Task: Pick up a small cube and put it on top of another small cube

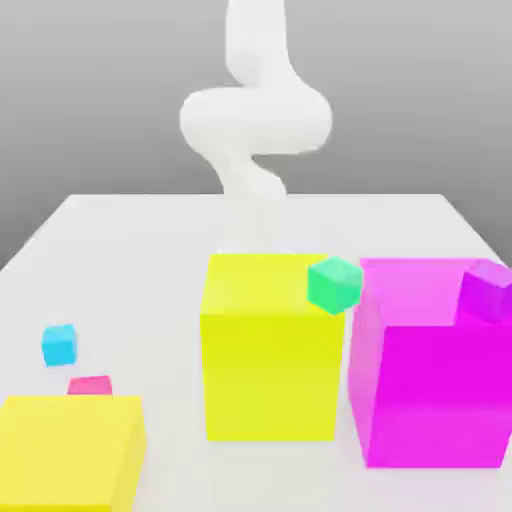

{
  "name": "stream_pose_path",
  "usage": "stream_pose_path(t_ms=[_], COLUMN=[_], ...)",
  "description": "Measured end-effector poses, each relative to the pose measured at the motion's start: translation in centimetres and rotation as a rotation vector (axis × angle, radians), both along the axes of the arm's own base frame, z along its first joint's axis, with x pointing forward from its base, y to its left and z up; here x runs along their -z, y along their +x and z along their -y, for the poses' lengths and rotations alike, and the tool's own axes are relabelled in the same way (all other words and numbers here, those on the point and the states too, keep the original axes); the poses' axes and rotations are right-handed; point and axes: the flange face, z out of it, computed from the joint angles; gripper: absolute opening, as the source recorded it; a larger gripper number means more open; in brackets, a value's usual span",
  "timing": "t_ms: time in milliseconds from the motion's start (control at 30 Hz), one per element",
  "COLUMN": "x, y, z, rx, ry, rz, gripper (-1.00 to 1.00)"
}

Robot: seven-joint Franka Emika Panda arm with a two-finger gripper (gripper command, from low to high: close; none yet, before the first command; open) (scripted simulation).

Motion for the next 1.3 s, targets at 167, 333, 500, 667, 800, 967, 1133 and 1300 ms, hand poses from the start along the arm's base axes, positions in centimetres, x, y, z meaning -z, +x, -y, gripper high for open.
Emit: stream_pose_path(t_ms=[167, 333, 500, 667, 800, 967, 1133, 1300], x=[12.3, 24.3, 35.3, 44.2, 47.6, 50.1, 53.1, 53.6], y=[3.6, 2.2, -3.5, -13.4, -16.8, -16.9, -17.1, -17.1], z=[9.3, 17.1, 23.1, 27.6, 28.1, 28.3, 28.0, 27.8], rx=[0.22, 0.466, 0.74, 1.064, 1.165, 1.169, 1.17, 1.17], ry=[0.169, 0.297, 0.387, 0.441, 0.432, 0.423, 0.432, 0.435], rz=[-0.168, -0.316, -0.453, -0.575, -0.621, -0.621, -0.627, -0.629], gripper=[0.0, 0.0, 0.0, 0.0, 0.0, 0.0, 0.0, -1.0])
